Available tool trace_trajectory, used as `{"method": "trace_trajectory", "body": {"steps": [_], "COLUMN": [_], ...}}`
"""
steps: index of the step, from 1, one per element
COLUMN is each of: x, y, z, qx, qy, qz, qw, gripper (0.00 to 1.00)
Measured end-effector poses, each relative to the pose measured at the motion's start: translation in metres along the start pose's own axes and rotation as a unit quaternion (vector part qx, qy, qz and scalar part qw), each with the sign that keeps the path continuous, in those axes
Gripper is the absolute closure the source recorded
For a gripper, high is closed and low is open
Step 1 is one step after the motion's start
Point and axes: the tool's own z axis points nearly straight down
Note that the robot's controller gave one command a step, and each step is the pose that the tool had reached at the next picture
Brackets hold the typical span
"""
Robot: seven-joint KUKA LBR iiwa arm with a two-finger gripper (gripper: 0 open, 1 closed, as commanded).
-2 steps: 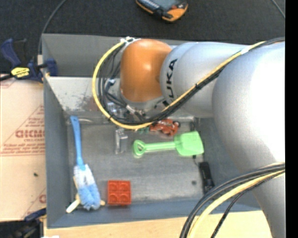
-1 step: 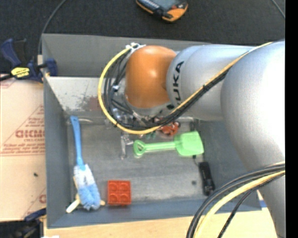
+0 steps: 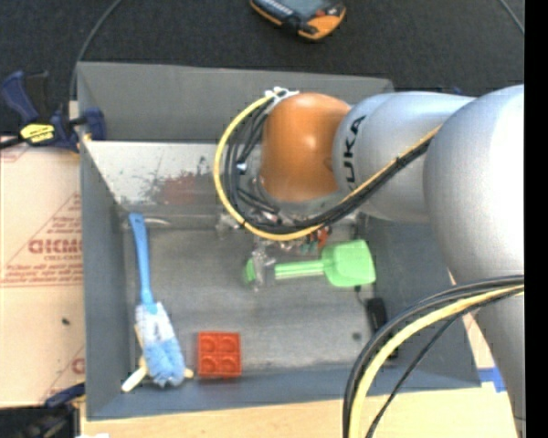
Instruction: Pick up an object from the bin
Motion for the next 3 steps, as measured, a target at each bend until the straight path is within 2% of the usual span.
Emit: {"method": "trace_trajectory", "body": {"steps": [1, 2, 3], "x": [0.017, 0.017, 0.027], "y": [0.002, 0.002, -0.006], "z": [0.0, 0.0, -0.098], "qx": [-0.002, -0.003, -0.002], "qy": [-0.0015, -0.0016, -0.0008], "qz": [-0.03, -0.03, -0.027], "qw": [0.9995, 0.9996, 0.9996], "gripper": [1.0, 1.0, 1.0]}}
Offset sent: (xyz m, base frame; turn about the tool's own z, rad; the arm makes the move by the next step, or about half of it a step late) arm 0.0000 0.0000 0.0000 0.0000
